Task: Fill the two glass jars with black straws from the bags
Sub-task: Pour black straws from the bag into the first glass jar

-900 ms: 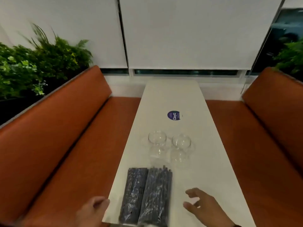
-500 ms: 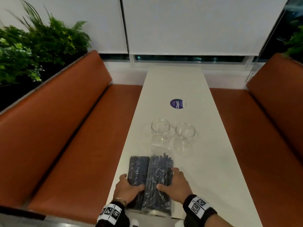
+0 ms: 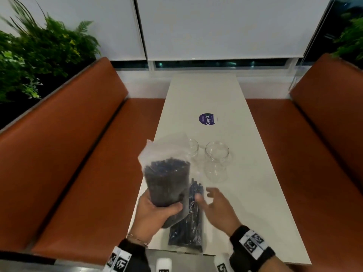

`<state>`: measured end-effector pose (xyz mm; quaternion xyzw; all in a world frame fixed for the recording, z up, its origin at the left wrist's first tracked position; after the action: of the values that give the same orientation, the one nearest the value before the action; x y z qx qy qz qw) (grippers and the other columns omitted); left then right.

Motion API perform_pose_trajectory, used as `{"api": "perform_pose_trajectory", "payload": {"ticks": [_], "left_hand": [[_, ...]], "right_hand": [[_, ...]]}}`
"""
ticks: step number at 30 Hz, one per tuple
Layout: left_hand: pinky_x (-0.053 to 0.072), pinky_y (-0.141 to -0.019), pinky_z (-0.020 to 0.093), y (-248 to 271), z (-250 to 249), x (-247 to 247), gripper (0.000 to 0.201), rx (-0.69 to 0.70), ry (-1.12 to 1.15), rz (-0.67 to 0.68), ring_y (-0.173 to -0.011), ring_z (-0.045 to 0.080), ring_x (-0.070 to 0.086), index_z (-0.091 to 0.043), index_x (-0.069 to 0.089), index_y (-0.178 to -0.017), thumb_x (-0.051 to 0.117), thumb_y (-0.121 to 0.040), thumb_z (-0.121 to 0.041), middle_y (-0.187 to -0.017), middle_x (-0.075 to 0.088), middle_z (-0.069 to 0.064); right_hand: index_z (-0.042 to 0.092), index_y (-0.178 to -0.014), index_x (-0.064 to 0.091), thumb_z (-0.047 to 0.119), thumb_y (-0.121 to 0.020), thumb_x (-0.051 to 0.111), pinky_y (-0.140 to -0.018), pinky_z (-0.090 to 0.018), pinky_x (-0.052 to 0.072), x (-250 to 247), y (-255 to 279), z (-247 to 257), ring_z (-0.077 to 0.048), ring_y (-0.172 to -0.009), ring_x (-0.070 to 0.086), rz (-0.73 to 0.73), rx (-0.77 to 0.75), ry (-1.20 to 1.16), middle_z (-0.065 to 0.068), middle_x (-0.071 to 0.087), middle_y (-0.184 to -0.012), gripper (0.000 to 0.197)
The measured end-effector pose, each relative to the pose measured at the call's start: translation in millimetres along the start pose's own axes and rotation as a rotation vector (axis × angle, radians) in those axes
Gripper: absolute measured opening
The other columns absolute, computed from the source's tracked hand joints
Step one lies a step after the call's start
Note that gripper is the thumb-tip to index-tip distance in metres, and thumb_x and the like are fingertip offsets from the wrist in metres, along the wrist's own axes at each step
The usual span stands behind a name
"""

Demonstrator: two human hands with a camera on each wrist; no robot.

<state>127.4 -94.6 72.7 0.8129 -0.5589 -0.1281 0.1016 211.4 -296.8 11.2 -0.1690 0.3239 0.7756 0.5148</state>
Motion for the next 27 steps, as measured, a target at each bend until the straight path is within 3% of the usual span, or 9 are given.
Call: {"api": "perform_pose_trajectory", "payload": {"ticks": [3, 7, 12, 16, 18, 21, 22, 25, 27], "left_hand": [[0.060, -0.056, 0.014, 3, -11, 39, 0.046, 0.065, 0.009, 0.098, -0.070, 0.002, 0.079, -0.007, 0.073, -0.094, 0.081, -0.068, 0.030, -0.082, 0.085, -0.004], [0.058, -0.063, 0.012, -14, 15, 59, 0.049, 0.114, -0.136, 0.101, -0.077, -0.003, 0.077, -0.017, 0.073, -0.099, 0.096, -0.064, 0.009, -0.081, 0.082, -0.021], [0.056, -0.063, 0.010, -23, 46, 57, 0.053, 0.060, -0.219, 0.066, -0.087, 0.001, 0.076, -0.026, 0.070, -0.100, 0.100, -0.062, -0.006, -0.094, 0.080, -0.010], [0.064, -0.082, 0.025, -20, 32, 47, 0.077, 0.087, -0.192, 0.100, -0.105, 0.013, 0.076, -0.029, 0.068, -0.117, 0.104, -0.050, -0.038, -0.108, 0.081, -0.007], [0.062, -0.089, 0.027, -11, 0, 40, 0.090, 0.146, -0.050, 0.136, -0.115, 0.012, 0.073, -0.030, 0.064, -0.128, 0.100, -0.049, -0.057, -0.118, 0.079, -0.011], [0.052, -0.100, 0.023, 1, -62, 24, 0.099, 0.237, 0.115, 0.099, -0.124, 0.000, 0.066, -0.029, 0.063, -0.137, 0.067, -0.061, -0.093, -0.130, 0.074, -0.018], [0.050, -0.100, 0.024, 4, -81, 17, 0.087, 0.274, 0.119, 0.064, -0.122, 0.000, 0.066, -0.029, 0.068, -0.133, 0.062, -0.070, -0.089, -0.128, 0.075, -0.017], [0.058, -0.086, 0.025, 13, -123, 0, 0.032, 0.375, 0.003, -0.083, -0.101, 0.009, 0.073, -0.027, 0.082, -0.105, 0.076, -0.083, -0.050, -0.105, 0.081, -0.012], [0.061, -0.079, 0.028, 17, -137, -8, 0.013, 0.451, -0.107, -0.157, -0.092, 0.012, 0.074, -0.029, 0.084, -0.096, 0.083, -0.085, -0.036, -0.096, 0.081, -0.011]], "right_hand": [[0.030, -0.141, 0.057, 0.097, -0.076, 0.025, -0.110, -0.037, 0.049, -54, 14, 35, -0.005, -0.120, 0.064, -0.048, -0.156, -0.325, 0.013, 0.066, -0.135, 0.100], [0.036, -0.138, 0.063, 0.096, -0.071, 0.047, -0.110, -0.025, 0.049, -91, 33, 83, 0.003, -0.126, 0.062, 0.121, -0.320, -0.503, 0.020, 0.068, -0.136, 0.091], [0.023, -0.098, 0.084, 0.037, -0.085, 0.082, -0.083, -0.001, 0.047, -112, 36, 121, 0.009, -0.099, 0.071, -0.003, -0.448, -0.332, 0.024, 0.080, -0.100, 0.019], [0.012, -0.094, 0.085, 0.008, -0.089, 0.081, -0.085, -0.011, 0.053, -111, 39, 138, -0.001, -0.092, 0.075, 0.020, -0.531, -0.365, 0.006, 0.083, -0.095, 0.008], [0.016, -0.094, 0.085, 0.012, -0.090, 0.080, -0.094, -0.025, 0.057, -105, 39, 144, -0.008, -0.097, 0.076, 0.047, -0.554, -0.316, 0.006, 0.083, -0.096, 0.008], [0.018, -0.096, 0.084, 0.027, -0.088, 0.081, -0.100, -0.048, 0.058, -97, 36, 148, -0.023, -0.100, 0.076, 0.091, -0.548, -0.314, -0.001, 0.082, -0.099, 0.012], [0.018, -0.096, 0.084, 0.024, -0.088, 0.082, -0.097, -0.044, 0.060, -96, 34, 148, -0.021, -0.101, 0.077, 0.090, -0.541, -0.325, -0.001, 0.082, -0.099, 0.011], [0.025, -0.102, 0.083, 0.014, -0.081, 0.089, -0.086, -0.008, 0.053, -104, 46, 157, 0.003, -0.098, 0.075, 0.012, -0.598, -0.345, 0.014, 0.081, -0.103, 0.025], [0.035, -0.108, 0.077, 0.019, -0.077, 0.092, -0.083, -0.003, 0.050, -116, 60, 165, 0.004, -0.097, 0.074, -0.144, -0.728, -0.260, 0.020, 0.079, -0.106, 0.038]]}}
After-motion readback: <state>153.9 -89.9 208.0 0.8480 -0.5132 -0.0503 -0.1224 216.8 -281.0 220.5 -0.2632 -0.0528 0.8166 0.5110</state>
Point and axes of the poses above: each hand's wrist, its own y-axis away from the middle knuckle, its own x-axis out of the palm, z = x × y, the point moved 7 cm from there along -y, towards the middle knuckle
